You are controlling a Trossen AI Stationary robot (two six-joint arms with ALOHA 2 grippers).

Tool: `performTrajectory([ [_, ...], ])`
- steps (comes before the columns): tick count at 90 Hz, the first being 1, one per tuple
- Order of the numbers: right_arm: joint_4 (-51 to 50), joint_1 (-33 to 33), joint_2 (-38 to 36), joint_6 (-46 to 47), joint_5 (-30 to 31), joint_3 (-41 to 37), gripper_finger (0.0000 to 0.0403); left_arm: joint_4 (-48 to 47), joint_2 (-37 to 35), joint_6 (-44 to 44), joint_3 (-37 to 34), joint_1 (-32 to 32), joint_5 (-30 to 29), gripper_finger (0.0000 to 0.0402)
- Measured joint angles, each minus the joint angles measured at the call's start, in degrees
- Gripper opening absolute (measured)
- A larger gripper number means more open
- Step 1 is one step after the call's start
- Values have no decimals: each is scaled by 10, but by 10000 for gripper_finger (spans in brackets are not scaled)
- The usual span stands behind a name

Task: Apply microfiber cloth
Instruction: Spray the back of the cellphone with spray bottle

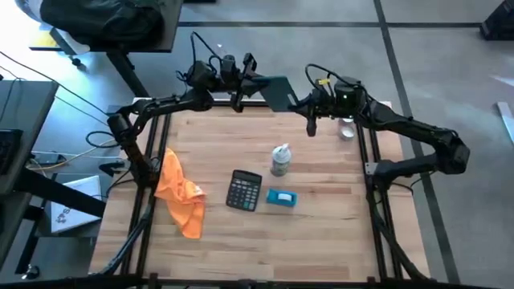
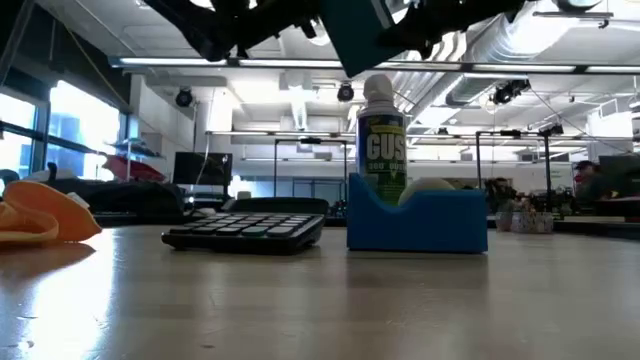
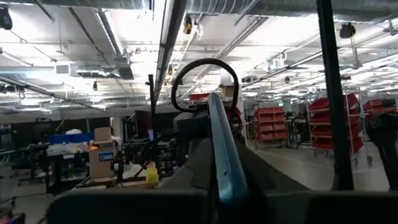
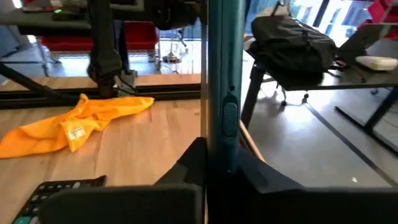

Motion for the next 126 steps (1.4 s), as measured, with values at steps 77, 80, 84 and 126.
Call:
performTrajectory([
  [77,-455,125,-5,205,100,164,211,43,-1,-85,0,173,150,0],
  [80,-457,142,-5,225,100,164,211,38,-1,-75,0,173,158,0],
  [84,-458,164,-5,254,100,164,211,31,-1,-67,0,173,160,0],
  [126,-313,305,0,395,245,-12,211,-24,-2,-20,0,176,174,0],
])
